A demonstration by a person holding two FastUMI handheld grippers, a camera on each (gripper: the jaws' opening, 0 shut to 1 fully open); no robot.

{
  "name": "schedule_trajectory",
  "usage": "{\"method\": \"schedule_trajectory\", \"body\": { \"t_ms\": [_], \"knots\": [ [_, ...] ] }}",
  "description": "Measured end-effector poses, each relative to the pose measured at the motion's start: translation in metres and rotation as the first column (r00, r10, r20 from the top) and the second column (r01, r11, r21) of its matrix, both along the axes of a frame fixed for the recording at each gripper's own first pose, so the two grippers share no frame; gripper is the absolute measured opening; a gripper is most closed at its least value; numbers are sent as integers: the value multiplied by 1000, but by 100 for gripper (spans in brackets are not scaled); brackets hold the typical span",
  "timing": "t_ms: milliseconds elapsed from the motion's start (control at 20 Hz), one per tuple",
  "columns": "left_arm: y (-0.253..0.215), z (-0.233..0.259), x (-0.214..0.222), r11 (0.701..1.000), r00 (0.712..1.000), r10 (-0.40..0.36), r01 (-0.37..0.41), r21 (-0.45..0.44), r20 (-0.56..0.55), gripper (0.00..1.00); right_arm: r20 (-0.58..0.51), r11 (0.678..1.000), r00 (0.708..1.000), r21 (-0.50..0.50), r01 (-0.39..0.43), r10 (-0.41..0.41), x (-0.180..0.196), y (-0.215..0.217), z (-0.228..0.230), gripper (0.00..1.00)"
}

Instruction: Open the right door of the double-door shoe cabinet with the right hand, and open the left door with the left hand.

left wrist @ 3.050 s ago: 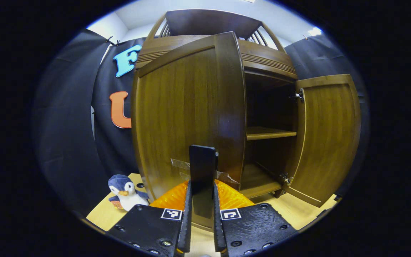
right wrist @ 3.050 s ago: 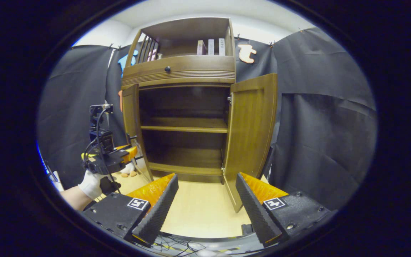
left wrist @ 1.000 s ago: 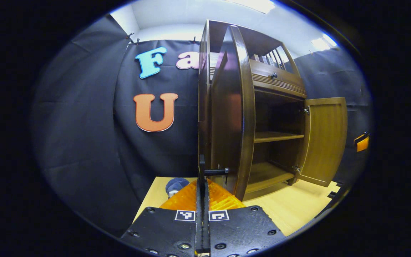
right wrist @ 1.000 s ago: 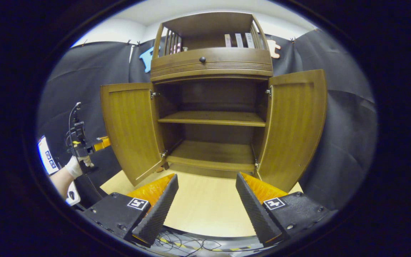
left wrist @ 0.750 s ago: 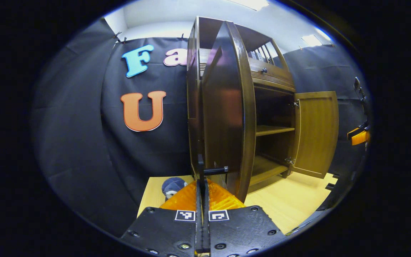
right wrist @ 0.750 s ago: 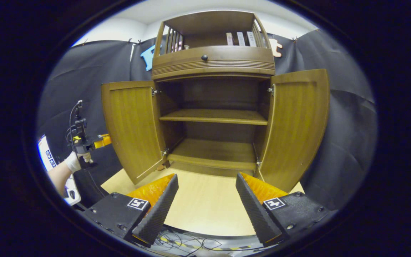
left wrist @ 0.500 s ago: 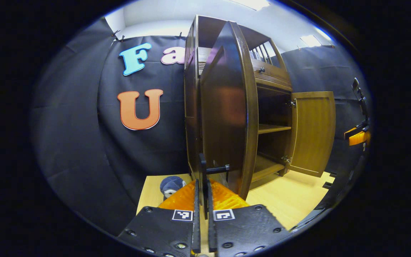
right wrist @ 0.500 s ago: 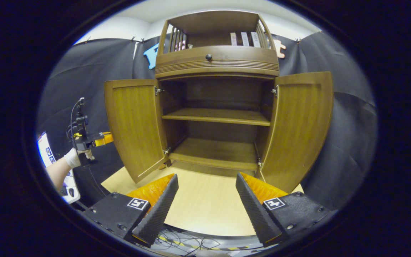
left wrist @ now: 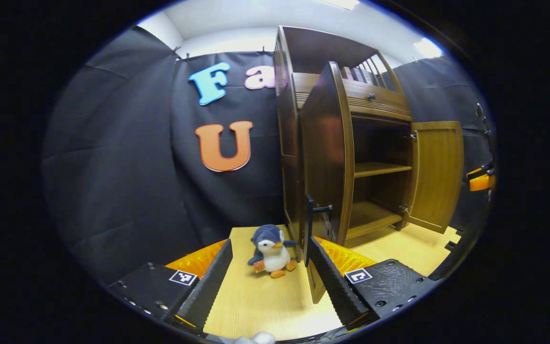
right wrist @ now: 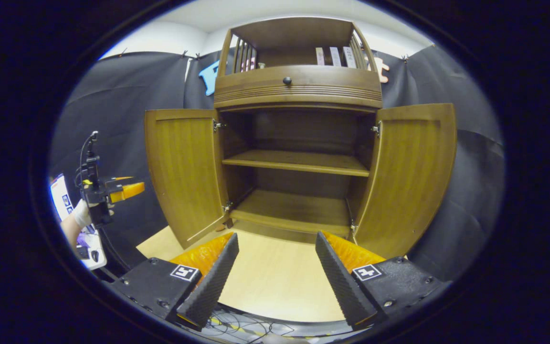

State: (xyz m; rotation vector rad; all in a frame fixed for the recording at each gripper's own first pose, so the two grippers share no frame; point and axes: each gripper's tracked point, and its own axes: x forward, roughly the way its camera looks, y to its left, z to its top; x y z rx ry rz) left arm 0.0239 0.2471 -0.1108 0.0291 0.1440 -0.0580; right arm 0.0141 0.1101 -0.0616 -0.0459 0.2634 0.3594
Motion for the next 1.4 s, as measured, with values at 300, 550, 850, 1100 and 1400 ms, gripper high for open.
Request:
{"method": "schedule_trajectory", "body": {
  "t_ms": [300,550,850,1100,1400],
  "knots": [
    [-20,42,-36,988,991,136,-134,81,-13,96,41,998,999,54,26,-28,10,-15,18,100],
    [-85,95,-42,989,990,136,-138,50,44,96,67,994,995,83,67,-72,19,-40,32,100],
    [-173,103,-24,989,987,148,-149,18,55,96,88,984,984,110,142,-152,27,-75,45,100],
    [-237,82,-19,996,994,90,-91,6,53,100,98,967,966,123,225,-237,29,-107,49,100],
    [-271,69,-19,999,999,23,-22,-26,24,96,91,957,957,114,266,-276,26,-123,45,100]
  ]
}}
